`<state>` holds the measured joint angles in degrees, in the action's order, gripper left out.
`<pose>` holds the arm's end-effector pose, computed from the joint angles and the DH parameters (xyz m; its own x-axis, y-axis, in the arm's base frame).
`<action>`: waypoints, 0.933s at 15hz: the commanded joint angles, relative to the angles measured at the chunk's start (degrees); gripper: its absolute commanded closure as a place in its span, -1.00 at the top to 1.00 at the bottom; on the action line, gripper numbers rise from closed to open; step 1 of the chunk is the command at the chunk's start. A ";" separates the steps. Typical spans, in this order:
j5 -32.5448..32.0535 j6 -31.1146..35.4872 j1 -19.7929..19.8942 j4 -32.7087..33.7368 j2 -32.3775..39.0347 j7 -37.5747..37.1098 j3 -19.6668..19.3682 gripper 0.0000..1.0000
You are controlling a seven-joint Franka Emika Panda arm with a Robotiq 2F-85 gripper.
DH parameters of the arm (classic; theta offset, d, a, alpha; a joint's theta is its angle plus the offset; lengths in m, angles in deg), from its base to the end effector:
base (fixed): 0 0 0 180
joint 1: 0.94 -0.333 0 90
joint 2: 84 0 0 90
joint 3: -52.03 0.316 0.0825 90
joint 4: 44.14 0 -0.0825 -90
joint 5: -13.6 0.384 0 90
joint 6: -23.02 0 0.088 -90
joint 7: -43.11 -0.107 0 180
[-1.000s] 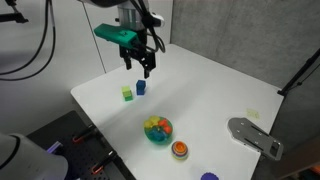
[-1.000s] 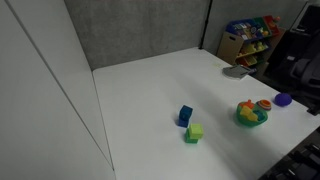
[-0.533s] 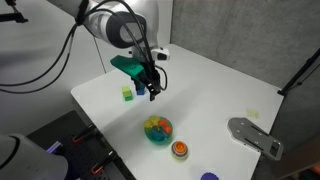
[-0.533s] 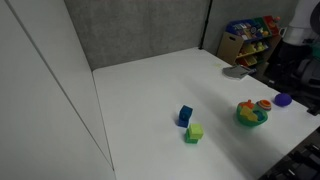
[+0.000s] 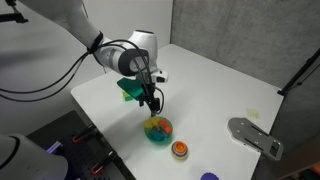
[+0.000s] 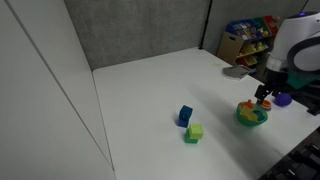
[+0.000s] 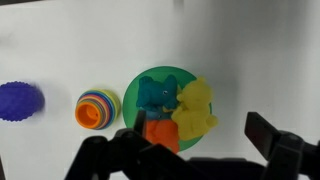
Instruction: Remove the yellow toy from the bowl
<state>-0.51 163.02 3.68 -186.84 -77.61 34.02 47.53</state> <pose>0.4493 -0.0731 0.2314 0.9809 -0.1267 -0.1479 -0.1028 -0.9819 0.1591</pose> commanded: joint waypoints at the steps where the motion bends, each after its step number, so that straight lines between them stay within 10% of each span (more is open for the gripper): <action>1: -3.95 5.23 -1.41 0.00 5.31 -5.52 -1.25 1.00; 11: -6.54 12.60 -8.47 4.66 18.60 -9.28 -7.11 1.00; 12: -6.64 12.81 -9.18 5.14 19.45 -9.37 -7.87 0.50; 14: -6.21 12.85 -10.09 5.97 20.76 -9.11 -8.80 0.31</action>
<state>-5.28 175.23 -4.67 -182.79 -59.08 26.60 40.71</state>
